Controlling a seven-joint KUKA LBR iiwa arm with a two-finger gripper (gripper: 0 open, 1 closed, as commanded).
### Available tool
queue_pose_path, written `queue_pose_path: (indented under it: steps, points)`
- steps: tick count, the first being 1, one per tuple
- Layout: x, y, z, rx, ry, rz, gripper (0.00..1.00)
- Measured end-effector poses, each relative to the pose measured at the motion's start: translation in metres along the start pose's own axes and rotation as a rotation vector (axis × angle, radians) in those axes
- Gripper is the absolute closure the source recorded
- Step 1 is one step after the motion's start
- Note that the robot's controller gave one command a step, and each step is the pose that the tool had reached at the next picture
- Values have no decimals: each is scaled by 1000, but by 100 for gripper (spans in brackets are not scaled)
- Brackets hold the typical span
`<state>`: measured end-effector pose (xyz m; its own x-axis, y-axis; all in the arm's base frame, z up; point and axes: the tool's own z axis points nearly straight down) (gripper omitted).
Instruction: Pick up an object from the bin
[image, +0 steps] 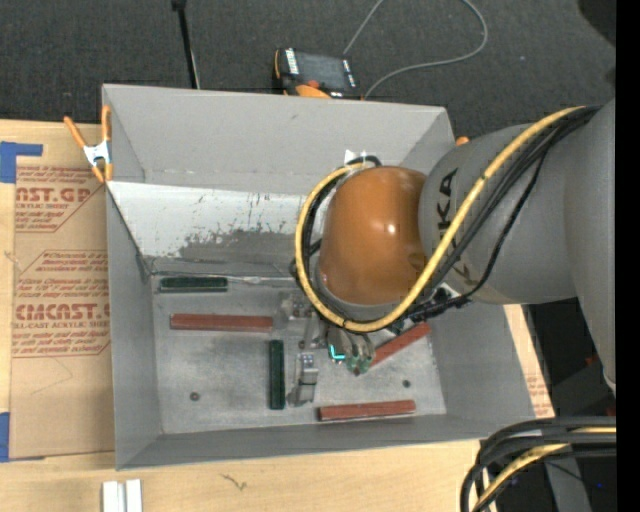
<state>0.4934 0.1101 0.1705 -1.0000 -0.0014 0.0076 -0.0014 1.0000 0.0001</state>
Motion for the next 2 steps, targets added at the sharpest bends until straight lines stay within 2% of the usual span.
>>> queue_pose_path:
  steps: [1, 2]
  points:
    - [-8, 3, 102, 1, -6, -456, 0]
    - [-10, 20, 70, 1, -10, -693, 0]
